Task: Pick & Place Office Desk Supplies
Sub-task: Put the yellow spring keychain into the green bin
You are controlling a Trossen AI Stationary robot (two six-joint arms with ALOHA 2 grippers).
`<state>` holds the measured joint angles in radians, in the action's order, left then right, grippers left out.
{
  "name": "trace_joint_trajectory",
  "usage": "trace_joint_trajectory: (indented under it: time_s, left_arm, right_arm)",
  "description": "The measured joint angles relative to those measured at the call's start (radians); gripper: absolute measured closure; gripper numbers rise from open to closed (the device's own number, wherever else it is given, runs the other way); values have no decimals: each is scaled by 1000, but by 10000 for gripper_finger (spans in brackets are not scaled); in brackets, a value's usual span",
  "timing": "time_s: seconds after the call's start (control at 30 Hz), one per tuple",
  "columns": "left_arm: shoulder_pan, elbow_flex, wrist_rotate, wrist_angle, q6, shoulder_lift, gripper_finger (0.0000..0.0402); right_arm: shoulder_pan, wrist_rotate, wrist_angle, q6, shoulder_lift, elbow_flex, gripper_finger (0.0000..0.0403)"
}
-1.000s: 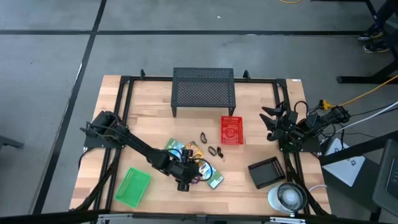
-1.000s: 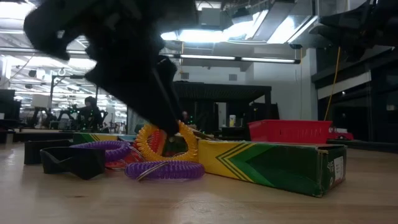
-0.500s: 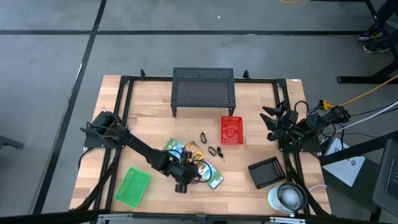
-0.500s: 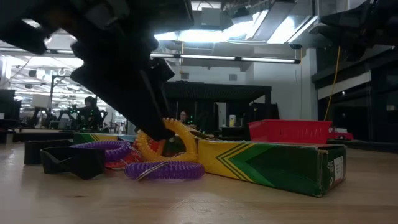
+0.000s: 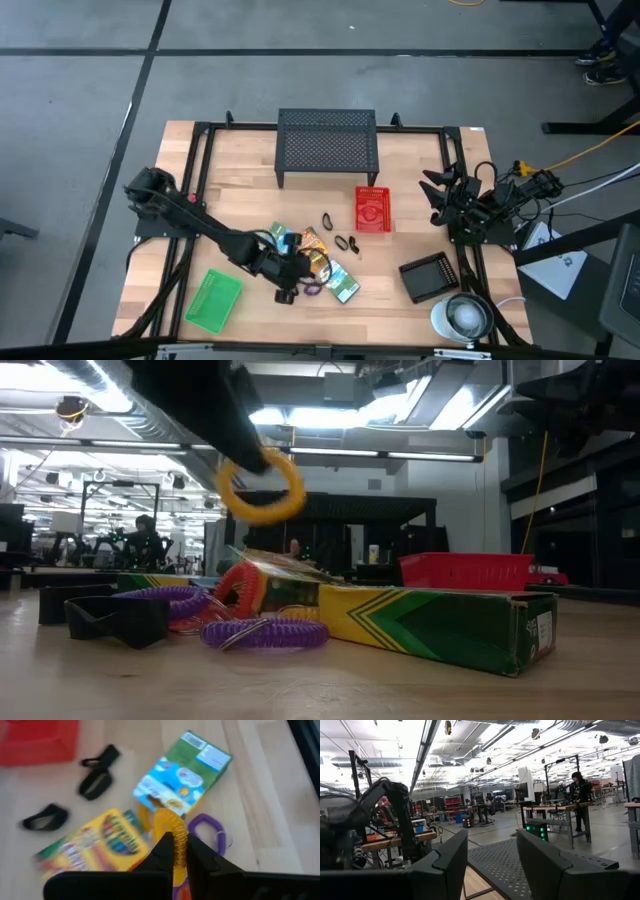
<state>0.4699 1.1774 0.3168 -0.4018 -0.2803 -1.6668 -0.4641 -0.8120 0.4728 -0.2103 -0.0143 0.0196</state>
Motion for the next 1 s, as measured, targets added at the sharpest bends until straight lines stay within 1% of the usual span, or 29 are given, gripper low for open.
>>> trace_joint_trajectory:
  time_s: [0.1, 0.17, 0.27, 0.37, 0.5, 0.67, 0.8, 1.0]
  left_arm:
    - [20, 0, 5, -97, -37, 72, 386]
    - [42, 0, 5, -168, -93, 121, 387]
    - [94, -3, 17, -298, -226, 175, 387]
    - [169, -44, 60, -364, -409, 226, 387]
    - [289, -136, 126, -357, -652, 285, 387]
    - [417, -234, 247, -302, -816, 340, 386]
    - [505, -279, 268, -289, -935, 377, 385]
    - [631, -287, 286, -340, -1096, 385, 385]
  right_arm:
    - [0, 0, 0, -7, 0, 0, 231]
    - [0, 0, 0, -7, 0, 0, 231]
    - [0, 0, 0, -11, 0, 0, 231]
    - [0, 0, 0, -19, 0, 0, 231]
    - [0, 0, -1, -15, 0, 0, 231]
    - [0, 19, -10, 3, 0, 0, 231]
    - [0, 24, -52, 63, 0, 0, 231]
    - [0, 16, -222, 224, 0, 0, 231]
